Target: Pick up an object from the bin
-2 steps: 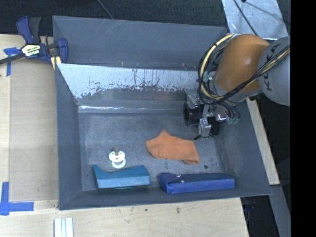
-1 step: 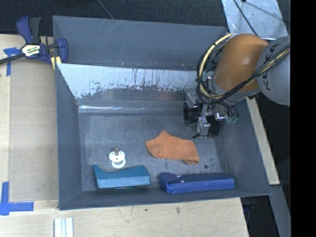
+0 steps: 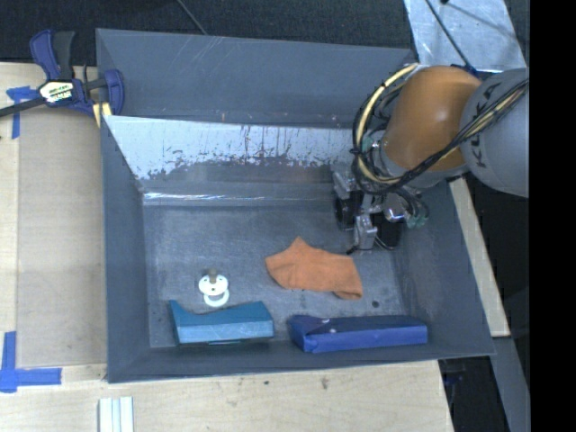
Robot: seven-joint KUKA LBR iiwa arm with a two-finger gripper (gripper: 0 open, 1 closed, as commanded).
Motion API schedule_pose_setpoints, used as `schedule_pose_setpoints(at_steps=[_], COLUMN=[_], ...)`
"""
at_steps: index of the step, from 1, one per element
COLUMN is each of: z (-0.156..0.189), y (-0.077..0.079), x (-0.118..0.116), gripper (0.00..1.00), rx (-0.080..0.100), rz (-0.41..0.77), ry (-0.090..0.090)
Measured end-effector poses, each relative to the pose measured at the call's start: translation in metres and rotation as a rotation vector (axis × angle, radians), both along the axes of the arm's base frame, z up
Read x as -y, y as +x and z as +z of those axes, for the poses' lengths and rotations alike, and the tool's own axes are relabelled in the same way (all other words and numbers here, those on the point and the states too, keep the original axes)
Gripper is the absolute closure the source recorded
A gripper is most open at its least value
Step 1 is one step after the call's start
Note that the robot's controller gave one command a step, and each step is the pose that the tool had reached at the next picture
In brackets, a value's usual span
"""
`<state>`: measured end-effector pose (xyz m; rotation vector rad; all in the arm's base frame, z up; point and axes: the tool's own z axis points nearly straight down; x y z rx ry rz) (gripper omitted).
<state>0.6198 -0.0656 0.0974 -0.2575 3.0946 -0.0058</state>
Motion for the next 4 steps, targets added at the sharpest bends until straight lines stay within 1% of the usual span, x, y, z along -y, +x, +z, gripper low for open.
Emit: schedule_pose_setpoints(at_steps=[2,3,4], z=[-0.006,-0.015,-0.027], y=[-0.001,-0.011,-0.03], x=[-0.003,-0.004,-0.06], gripper=[0.0,0.0,1.0], rx=[0.013,-0.026,-0.033], rz=[0.015,0.024,0.192], ry=[0.002,0.001,-0.002])
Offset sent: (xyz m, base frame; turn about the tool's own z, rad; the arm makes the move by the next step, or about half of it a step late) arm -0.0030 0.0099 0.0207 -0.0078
